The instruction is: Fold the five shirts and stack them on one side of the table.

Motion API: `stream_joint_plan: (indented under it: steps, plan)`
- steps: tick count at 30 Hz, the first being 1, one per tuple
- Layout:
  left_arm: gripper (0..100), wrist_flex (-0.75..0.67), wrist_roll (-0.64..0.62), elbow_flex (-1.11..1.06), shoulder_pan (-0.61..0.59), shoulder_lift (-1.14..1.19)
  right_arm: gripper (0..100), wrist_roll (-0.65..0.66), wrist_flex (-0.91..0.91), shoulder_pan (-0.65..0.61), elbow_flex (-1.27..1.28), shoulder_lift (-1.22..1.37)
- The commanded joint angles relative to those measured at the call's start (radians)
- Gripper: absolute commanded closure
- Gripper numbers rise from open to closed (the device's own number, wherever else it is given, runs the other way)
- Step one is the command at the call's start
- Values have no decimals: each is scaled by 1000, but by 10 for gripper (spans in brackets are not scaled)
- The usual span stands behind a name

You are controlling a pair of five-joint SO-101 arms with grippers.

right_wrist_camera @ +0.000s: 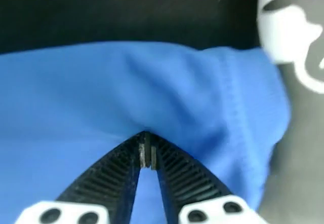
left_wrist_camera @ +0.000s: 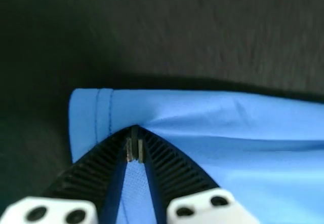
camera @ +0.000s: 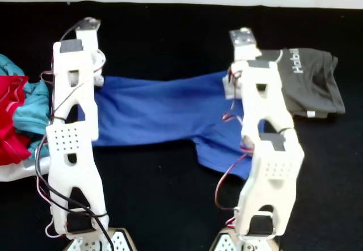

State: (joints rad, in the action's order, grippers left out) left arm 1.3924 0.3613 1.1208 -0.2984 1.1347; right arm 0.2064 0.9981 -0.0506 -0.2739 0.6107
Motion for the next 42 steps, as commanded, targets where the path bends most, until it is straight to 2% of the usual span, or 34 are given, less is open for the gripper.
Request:
stream_joint_plan:
  steps: [1, 7, 10, 14, 21, 23, 26, 31, 36, 42]
  plan:
    - [992, 25, -6, 255, -71, 119, 992, -6, 68, 22, -189, 44]
    - [992, 12, -8, 384, -130, 199, 992, -3, 145, 13, -354, 120]
    - [992, 26, -66, 392, -154, 191, 992, -3, 203, 13, -375, 128]
    - [992, 129, -83, 390, -153, 110, 992, -5, 387, -28, -435, 77]
    - [991, 358, -84, 390, -91, -38, 992, -9, 489, -90, -493, -5]
    - [991, 382, -86, 380, -93, -71, 992, -3, 558, -125, -490, -18]
    - [991, 382, -86, 334, -117, -107, 992, -2, 631, -170, -489, -19]
    - [991, 384, -80, 166, -131, -154, 992, -2, 648, -219, -487, -18]
    - [991, 382, -84, -18, -127, -231, 992, 11, 644, -226, -437, -18]
    - [991, 382, -124, -130, -124, -285, 992, 54, 642, -226, -328, -22]
